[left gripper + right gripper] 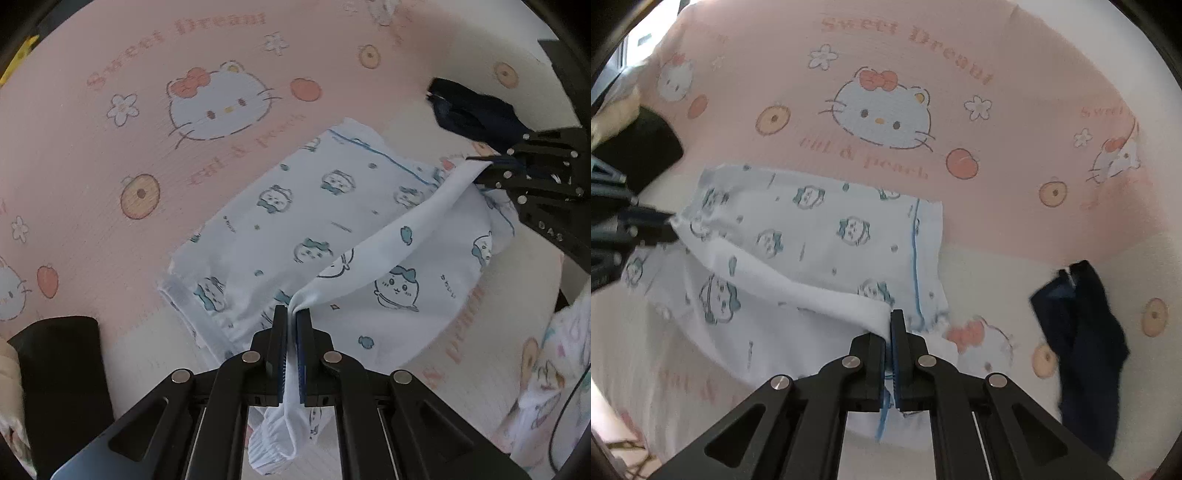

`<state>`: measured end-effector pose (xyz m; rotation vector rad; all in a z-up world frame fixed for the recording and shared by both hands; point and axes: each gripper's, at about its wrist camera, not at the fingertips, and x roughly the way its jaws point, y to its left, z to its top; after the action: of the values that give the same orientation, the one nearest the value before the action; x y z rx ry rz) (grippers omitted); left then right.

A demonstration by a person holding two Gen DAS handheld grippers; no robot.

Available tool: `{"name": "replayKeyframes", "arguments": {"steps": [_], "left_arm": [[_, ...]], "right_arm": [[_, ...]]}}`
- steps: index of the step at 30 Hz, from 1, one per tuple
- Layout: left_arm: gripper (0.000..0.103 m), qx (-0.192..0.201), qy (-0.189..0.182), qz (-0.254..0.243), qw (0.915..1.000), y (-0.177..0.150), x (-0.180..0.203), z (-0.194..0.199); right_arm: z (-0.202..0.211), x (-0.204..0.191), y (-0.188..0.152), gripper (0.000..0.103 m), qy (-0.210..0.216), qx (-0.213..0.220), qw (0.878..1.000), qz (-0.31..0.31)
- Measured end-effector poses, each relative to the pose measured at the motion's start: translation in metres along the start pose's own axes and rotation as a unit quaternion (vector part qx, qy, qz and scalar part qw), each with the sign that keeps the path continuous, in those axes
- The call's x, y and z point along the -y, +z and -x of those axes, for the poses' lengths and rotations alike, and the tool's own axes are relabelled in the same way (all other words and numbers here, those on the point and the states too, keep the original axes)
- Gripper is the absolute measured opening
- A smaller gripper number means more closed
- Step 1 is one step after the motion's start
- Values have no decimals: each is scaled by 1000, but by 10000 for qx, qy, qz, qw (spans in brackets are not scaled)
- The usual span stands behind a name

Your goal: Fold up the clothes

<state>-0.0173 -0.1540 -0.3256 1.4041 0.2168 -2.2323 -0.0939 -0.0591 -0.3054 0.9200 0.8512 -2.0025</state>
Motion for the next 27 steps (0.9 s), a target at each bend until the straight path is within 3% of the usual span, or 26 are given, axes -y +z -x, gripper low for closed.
{"name": "replayKeyframes", "arguments": {"steps": [14, 22, 27], "left_arm": [[2, -10, 173, 314, 9994, 52, -51, -20], [2, -222, 240, 575, 9978, 70, -75, -48], [2, -410, 262, 683, 9965, 77, -81, -68]], "right_arm": [[-39, 22, 58, 4, 515, 2, 9977, -447], [-90, 19, 93, 4, 475, -87, 9987, -165], [-114, 28, 96, 4, 692, -214, 9966, -384]]}}
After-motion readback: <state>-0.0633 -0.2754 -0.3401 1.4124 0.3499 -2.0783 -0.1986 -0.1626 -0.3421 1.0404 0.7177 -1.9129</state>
